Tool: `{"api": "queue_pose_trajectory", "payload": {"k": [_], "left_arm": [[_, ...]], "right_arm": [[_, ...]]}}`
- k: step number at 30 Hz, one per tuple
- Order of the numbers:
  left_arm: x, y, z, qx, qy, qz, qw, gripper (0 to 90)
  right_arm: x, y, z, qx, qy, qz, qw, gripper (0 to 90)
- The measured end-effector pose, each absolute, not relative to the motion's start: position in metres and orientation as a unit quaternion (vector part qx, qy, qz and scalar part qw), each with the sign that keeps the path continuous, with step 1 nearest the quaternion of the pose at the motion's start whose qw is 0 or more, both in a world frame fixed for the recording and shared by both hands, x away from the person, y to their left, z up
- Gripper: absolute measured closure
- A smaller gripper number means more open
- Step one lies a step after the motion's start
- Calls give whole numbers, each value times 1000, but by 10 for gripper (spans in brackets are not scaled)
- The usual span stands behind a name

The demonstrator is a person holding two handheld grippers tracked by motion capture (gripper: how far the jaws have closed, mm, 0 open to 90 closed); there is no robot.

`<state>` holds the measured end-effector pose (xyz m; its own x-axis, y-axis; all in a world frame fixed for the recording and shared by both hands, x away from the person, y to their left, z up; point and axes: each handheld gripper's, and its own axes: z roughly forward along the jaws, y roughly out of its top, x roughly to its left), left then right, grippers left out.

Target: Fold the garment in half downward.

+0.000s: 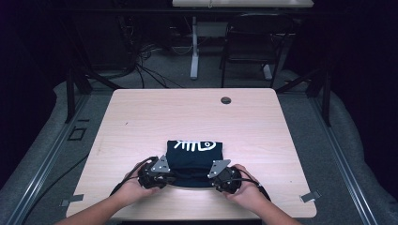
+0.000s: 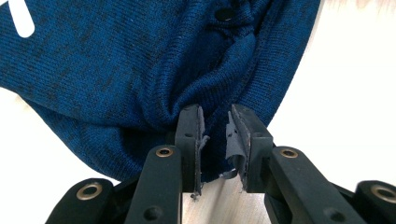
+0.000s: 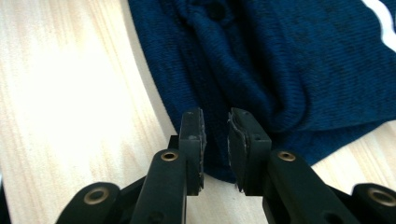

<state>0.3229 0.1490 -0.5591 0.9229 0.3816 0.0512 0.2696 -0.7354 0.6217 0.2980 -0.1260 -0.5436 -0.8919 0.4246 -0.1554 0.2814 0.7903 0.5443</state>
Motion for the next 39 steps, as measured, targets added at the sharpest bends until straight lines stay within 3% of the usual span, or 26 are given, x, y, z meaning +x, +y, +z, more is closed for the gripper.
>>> {"api": "queue_pose_trajectory", "payload": {"k": [20,29,39], "left_arm": [[339,155,-564,895,257,85,356,700],[336,177,-555,871,293,82,385,611],[330,200,-552,857,318,118,388,569]], "right_arm": [[325,-138,-551,229,921,278,151,739],[320,-148,-547,253,908,301,145,678],[310,-161,-542,277,902,306,130,595]]}}
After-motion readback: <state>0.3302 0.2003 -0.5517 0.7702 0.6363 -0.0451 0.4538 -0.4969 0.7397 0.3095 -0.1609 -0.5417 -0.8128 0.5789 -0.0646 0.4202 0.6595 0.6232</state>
